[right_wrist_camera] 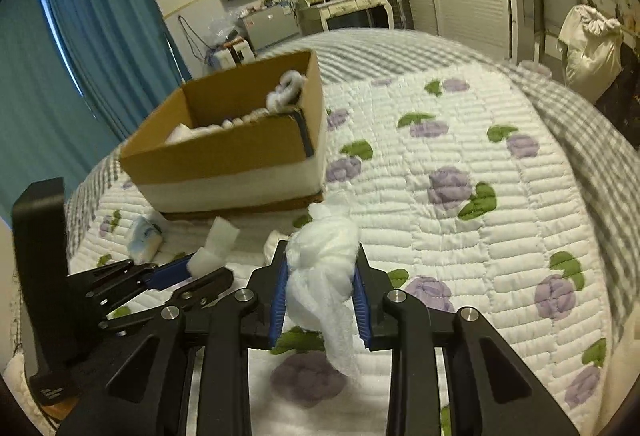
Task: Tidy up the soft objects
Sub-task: 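Carry the cloth and bottle into the box and open both tools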
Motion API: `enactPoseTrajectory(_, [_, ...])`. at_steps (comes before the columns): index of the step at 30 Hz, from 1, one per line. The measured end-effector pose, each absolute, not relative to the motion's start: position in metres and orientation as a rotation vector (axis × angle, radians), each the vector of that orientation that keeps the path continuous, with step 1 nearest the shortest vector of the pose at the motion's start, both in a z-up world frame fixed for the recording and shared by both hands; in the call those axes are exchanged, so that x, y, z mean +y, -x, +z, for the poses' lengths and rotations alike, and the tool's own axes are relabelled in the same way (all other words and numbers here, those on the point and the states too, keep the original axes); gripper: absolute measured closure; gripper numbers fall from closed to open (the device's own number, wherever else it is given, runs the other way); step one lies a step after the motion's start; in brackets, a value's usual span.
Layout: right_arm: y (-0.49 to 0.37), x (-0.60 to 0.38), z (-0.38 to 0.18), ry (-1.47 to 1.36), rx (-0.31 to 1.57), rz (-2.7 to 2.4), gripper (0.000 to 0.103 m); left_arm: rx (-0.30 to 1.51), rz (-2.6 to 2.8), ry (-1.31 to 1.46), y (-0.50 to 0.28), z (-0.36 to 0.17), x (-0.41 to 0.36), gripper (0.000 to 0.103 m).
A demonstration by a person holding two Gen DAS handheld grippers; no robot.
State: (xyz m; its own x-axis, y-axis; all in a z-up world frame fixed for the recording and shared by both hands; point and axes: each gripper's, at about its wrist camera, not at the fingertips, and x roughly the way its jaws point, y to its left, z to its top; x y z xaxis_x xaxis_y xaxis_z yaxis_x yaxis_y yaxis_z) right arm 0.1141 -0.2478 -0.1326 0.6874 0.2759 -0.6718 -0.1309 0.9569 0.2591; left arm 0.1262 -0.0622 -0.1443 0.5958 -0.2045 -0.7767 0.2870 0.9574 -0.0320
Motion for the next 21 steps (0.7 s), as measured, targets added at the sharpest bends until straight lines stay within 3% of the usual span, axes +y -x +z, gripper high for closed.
enactPoseTrajectory(12, [-0.07,-0.207,-0.051,-0.125,0.632,0.278,0.075,0.659,-0.242,-0.097,-0.071,-0.033,-0.021,0.075])
enactPoseTrajectory(21, [-0.086,-0.181,-0.003,-0.07,0.56,0.345,0.075,0.593,-0.235,-0.086,-0.092,-0.002,-0.006,0.075])
